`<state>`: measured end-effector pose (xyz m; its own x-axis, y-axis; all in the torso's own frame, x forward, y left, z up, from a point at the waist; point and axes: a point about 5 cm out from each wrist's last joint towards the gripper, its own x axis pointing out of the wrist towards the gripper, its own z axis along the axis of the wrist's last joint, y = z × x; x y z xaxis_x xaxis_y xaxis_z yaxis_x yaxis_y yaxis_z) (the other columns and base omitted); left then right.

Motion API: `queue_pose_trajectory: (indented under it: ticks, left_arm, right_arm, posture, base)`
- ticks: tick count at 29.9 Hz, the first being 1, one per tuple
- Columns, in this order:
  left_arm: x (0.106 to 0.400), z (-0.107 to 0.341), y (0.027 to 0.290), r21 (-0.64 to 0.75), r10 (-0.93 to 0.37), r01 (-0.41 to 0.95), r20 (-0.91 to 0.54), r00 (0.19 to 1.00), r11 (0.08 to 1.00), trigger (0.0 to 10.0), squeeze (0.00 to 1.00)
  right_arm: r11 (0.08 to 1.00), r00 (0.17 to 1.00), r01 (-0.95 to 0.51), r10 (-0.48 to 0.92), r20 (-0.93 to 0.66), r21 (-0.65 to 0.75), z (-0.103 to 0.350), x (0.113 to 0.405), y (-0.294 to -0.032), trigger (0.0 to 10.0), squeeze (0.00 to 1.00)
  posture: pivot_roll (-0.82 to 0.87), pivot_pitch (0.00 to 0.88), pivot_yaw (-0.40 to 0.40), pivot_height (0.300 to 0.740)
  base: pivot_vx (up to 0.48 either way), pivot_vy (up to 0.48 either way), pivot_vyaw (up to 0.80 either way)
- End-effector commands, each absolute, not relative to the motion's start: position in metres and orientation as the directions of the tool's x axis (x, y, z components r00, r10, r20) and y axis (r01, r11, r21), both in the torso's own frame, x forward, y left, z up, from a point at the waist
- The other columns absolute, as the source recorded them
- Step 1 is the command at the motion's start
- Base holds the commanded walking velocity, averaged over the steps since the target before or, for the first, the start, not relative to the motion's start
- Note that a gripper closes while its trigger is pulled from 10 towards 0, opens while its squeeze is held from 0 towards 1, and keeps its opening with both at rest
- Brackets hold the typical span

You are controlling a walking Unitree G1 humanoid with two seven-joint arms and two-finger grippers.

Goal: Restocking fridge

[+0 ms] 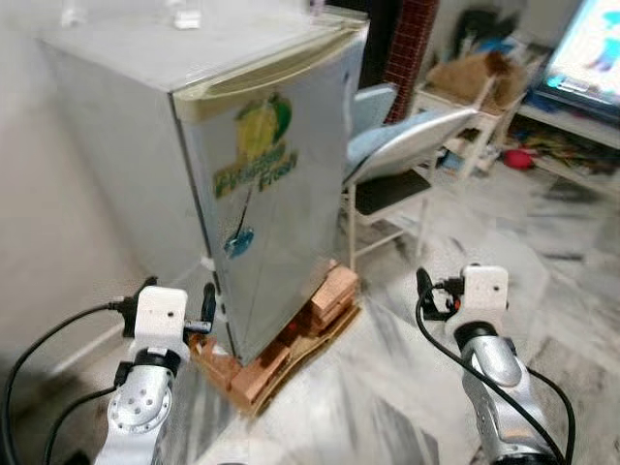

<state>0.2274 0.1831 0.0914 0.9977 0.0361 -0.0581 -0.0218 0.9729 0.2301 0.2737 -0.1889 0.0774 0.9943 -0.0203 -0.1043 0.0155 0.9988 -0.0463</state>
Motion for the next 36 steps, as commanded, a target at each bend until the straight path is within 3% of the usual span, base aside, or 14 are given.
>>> queue_pose_trajectory:
  ticks: [1, 10, 18, 36]
  left_arm:
    - [0.226, 0.094, 0.187, 0.217, 0.031, -0.02, -0.05, 0.998, 0.976, 10.0, 0.0]
    - [0.224, 0.097, 0.182, 0.196, 0.009, -0.001, -0.036, 0.999, 0.981, 10.0, 0.0]
    - [0.222, 0.095, 0.183, 0.184, 0.021, -0.013, -0.045, 0.999, 0.983, 10.0, 0.0]
    - [0.223, 0.1, 0.185, 0.207, 0.009, -0.005, -0.021, 1.0, 0.978, 10.0, 0.0]
  right_arm:
    - [0.999, 0.995, -0.009, 0.005, -0.099, -0.045, 0.079, 0.277, -0.182, 10.0, 0.0]
    - [0.999, 0.994, -0.007, 0.002, -0.107, -0.052, 0.077, 0.279, -0.182, 10.0, 0.0]
    - [0.998, 0.993, -0.016, 0.009, -0.119, -0.056, 0.075, 0.28, -0.179, 10.0, 0.0]
    - [0.998, 0.99, -0.027, 0.018, -0.143, -0.062, 0.069, 0.278, -0.174, 10.0, 0.0]
  posture:
    - [0.11, 0.015, -0.06, 0.74]
    - [0.12, 0.02, -0.062, 0.74]
    - [0.12, 0.028, -0.072, 0.74]
    - [0.12, 0.033, -0.077, 0.74]
  base:
    - [0.0, 0.48, -0.8]
    - [0.0, 0.43, -0.18]
    - [0.0, 0.0, -0.06]
    - [0.0, 0.0, -0.8]
